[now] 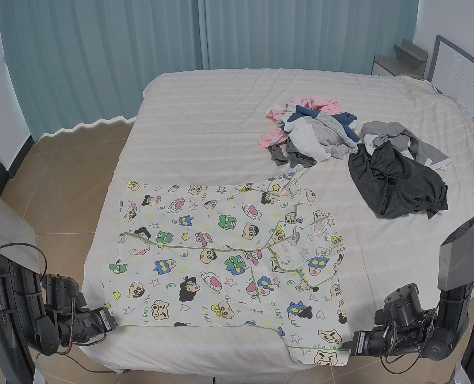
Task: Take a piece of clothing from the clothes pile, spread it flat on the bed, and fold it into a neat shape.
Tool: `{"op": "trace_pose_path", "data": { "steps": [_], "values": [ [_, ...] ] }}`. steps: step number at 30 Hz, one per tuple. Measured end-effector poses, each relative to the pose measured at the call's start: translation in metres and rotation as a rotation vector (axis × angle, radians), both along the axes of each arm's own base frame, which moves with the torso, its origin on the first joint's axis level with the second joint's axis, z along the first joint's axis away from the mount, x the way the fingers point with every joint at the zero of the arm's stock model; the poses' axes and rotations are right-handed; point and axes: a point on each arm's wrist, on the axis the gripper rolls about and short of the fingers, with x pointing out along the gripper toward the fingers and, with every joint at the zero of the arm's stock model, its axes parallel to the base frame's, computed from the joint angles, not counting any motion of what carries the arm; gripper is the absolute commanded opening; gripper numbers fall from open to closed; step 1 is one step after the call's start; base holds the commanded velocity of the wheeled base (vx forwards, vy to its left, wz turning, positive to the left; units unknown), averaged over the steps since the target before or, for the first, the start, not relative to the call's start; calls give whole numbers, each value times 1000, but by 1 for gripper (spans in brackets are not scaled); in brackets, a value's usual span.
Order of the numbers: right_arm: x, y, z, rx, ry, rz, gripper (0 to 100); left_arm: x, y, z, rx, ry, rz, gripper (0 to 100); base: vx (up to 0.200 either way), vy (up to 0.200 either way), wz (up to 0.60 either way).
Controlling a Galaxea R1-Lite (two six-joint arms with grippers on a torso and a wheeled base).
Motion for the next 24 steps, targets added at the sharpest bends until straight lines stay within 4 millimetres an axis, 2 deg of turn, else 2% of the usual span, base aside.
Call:
{"op": "trace_pose_path", "data": {
  "steps": [7, 24],
  "values": [
    [-3, -3, 0, -29, 30, 10, 0, -14, 9, -6, 31, 140, -19, 0, 0, 0, 0],
    [-4, -10, -4, -54, 68, -2, 0, -22, 15, -9, 31, 214, -20, 0, 0, 0, 0]
  ]
}}
